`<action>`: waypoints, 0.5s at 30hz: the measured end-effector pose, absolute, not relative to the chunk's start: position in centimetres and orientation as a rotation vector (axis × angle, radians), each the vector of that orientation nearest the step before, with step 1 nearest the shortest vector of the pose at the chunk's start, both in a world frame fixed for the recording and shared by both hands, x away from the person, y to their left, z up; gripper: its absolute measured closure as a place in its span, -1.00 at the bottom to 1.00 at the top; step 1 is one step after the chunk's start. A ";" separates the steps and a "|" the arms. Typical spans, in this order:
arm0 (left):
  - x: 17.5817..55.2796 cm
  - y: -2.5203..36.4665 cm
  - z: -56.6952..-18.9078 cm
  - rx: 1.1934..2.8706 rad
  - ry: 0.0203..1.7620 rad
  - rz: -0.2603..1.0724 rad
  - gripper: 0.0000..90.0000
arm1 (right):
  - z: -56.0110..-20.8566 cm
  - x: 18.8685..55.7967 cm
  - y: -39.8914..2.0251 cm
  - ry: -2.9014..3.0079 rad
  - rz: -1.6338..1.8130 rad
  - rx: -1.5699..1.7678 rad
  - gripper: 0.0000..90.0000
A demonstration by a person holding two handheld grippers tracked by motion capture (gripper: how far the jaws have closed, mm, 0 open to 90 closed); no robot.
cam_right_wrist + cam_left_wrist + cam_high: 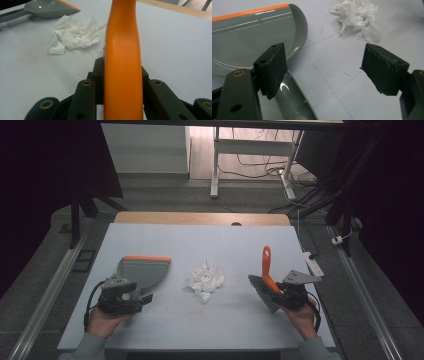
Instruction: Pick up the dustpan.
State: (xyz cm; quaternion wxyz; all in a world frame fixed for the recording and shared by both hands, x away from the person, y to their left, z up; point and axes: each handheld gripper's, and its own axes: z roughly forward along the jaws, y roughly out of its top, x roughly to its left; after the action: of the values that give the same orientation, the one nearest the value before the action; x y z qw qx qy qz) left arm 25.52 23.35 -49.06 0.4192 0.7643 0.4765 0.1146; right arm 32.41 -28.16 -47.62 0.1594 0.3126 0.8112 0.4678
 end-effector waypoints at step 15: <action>25.5 23.2 -48.8 1.922 1.197 0.293 -0.56 | -47.3 32.3 -28.2 2.294 1.339 0.889 0.57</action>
State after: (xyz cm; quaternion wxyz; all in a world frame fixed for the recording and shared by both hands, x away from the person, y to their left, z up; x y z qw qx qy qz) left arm 25.46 23.24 -48.75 0.4161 0.7655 0.4767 0.1165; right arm 32.31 -28.18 -47.34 0.1694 0.3129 0.8071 0.4711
